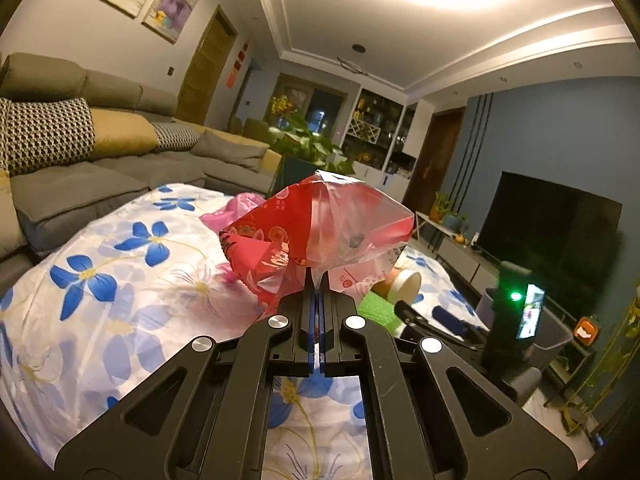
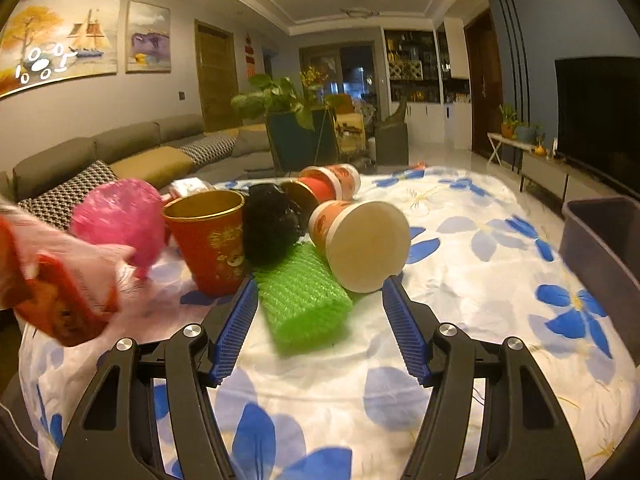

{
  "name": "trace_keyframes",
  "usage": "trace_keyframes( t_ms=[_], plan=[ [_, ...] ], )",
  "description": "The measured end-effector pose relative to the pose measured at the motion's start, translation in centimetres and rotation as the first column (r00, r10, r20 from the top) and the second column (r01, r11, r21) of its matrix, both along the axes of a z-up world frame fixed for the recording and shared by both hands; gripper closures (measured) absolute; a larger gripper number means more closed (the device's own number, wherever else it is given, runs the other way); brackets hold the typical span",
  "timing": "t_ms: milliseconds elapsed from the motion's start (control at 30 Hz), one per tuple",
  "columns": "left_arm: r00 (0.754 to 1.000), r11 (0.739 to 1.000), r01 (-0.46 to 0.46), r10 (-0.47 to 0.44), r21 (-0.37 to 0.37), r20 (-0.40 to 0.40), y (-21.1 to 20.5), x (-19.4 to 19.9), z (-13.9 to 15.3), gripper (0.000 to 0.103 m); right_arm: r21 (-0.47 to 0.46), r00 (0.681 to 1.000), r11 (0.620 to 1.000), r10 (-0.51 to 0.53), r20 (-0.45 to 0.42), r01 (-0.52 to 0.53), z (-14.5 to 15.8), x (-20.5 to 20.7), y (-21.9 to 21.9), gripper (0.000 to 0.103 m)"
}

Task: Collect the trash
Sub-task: 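Grasp the green mesh sleeve with the right tool while the left tool holds the red bag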

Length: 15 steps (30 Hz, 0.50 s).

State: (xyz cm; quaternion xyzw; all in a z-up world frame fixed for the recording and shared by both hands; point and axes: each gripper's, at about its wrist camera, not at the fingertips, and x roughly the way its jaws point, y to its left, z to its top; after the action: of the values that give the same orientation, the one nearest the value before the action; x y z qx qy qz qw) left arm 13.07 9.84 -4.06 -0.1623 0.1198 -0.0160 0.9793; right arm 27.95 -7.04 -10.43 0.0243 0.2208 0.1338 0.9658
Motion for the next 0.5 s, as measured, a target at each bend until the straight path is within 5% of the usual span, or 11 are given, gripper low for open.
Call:
trace_keyframes(
  t_ms=[267, 433, 500],
  plan=[
    [1.0, 1.0, 0.004, -0.004, -0.01, 0.008, 0.6, 0.2, -0.2, 0.103, -0.022, 0.991, 1.0, -0.003, -0.132, 0.0, -1.5, 3.3, 0.9, 0.052],
    [1.0, 1.0, 0.014, -0.014, -0.027, -0.001, 0.7, 0.4, -0.4, 0.103, -0.021, 0.985, 1.0, 0.019, -0.173, -0.023, -2.0, 3.6, 1.0, 0.085],
    [1.0, 1.0, 0.013, -0.013, -0.024, -0.002, 0.8, 0.5, -0.5, 0.103, -0.017, 0.984, 0.999, 0.037, -0.172, -0.04, -1.9, 3.4, 1.0, 0.089]
  ],
)
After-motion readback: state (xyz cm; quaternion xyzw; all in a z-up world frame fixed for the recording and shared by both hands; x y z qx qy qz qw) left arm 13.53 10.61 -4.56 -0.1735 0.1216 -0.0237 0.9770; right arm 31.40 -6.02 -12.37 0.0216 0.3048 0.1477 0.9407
